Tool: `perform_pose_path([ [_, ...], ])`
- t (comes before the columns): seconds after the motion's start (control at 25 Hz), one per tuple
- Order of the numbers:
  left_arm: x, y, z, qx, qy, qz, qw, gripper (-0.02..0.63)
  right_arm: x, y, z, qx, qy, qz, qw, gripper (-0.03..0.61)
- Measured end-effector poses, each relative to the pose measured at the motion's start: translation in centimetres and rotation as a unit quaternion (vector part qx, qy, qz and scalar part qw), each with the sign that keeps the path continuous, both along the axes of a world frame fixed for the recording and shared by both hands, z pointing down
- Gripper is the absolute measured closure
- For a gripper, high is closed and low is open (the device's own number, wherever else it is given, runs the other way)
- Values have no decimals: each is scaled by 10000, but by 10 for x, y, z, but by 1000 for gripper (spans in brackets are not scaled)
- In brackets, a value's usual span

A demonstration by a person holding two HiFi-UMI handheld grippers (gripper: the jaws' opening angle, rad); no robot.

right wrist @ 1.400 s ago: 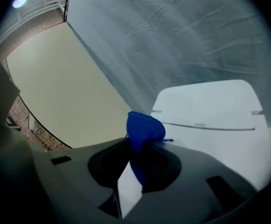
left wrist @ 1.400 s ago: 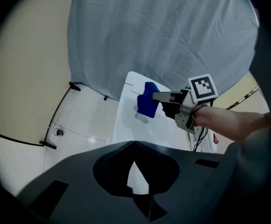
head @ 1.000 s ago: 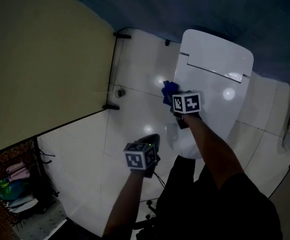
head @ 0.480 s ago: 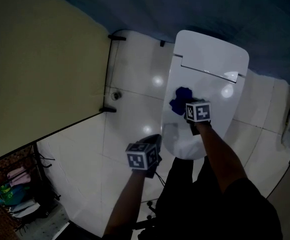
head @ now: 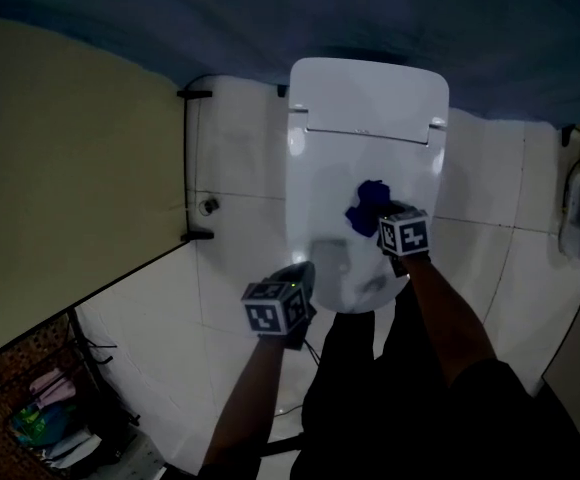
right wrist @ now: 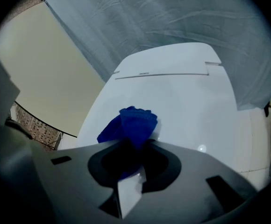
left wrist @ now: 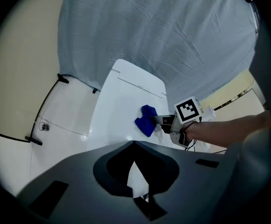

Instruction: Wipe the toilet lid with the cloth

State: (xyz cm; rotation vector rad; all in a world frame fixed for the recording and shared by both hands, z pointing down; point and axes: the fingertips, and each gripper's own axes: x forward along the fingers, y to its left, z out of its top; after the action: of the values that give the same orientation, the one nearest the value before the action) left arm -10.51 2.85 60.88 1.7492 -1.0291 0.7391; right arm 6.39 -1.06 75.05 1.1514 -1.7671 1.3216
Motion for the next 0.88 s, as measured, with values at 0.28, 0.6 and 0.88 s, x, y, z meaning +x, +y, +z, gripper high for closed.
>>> perform_pose_path([
  [0.28, 47, 12, 0, 44, 173, 311, 9994, 621, 66, 31, -1, 67, 343, 113, 9993, 514],
  [0.6, 47, 21, 3, 41, 212, 133, 9997, 621, 110, 52, -1, 39, 524, 464, 9975, 514],
  [0.88, 33, 35, 4, 94, 209, -246, 9994, 621, 129, 61, -2, 63, 1059, 284, 9940, 514],
])
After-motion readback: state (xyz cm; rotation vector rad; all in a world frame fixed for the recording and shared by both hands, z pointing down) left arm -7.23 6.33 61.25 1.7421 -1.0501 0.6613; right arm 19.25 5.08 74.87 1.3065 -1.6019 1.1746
